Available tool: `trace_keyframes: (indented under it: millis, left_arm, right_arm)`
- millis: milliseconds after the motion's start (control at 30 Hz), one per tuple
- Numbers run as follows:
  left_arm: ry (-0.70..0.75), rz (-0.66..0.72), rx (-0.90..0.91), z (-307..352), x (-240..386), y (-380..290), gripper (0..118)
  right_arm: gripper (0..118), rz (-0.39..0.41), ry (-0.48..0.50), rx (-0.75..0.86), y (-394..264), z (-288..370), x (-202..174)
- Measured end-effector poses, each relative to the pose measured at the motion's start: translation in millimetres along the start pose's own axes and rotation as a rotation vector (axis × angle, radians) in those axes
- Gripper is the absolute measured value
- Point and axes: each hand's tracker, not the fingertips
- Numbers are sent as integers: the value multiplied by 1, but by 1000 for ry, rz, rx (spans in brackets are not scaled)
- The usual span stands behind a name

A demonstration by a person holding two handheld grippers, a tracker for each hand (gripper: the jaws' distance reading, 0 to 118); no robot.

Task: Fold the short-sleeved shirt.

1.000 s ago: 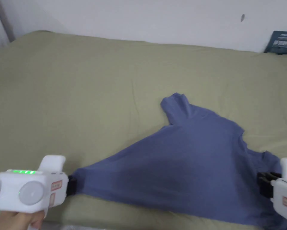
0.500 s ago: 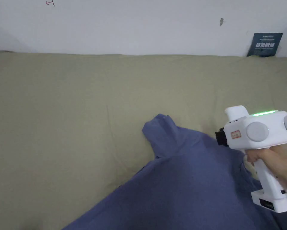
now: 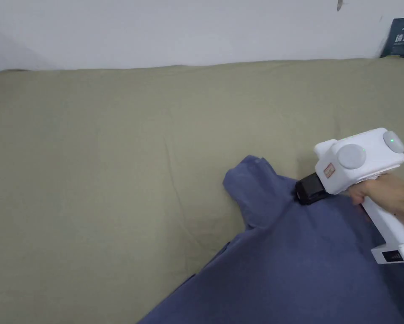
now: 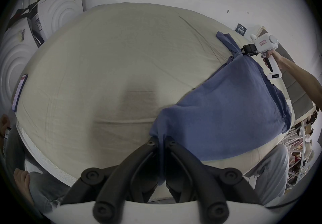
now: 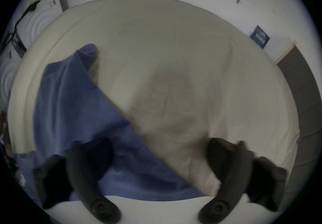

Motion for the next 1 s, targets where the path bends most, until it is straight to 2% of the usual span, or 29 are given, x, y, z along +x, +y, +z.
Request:
trace_keyframes:
  millis: [33,67,133,200,233,300,367,467,533,767,900,1000]
  left_arm:
    - [4,-3,-1,0,2,0,2]
    - [8,-5,-3,-1,3,0,2]
    - [10,-3,-2,-1,5,0,2]
    - [18,-8,0,1,7,-1,2]
    - [20,-12,1,1,7,-1,2]
    - [22,-2,5,6,8,0,2]
    - [34,-9,21,13,10,3,2]
    - [33,-3,84,37,14,17,2]
    - [5,32,150,58,16,33,2]
    - [24,-7,377,152,38,128,2]
    - [75,-10,495,215,52,176,2]
    - [89,-15,552,262,63,205,2]
  right_arm:
    - [36,12,9,20,-2,11,-3]
    - [2,53,4,42,-2,22,-3]
    - [2,101,-86,77,-10,42,-11]
    - [2,75,-17,60,-20,68,-7]
    - [2,66,-15,78,-27,83,-7]
    - [2,88,-52,165,-40,123,-8]
    - [2,68,-40,223,-49,164,3]
    - [2,107,-93,321,-67,236,4]
    - [2,106,-107,397,-78,285,9]
    - [2,30,-198,645,-111,443,36]
    - [2,-22,-244,763,-126,507,50]
    - [2,-64,-231,817,-134,541,59]
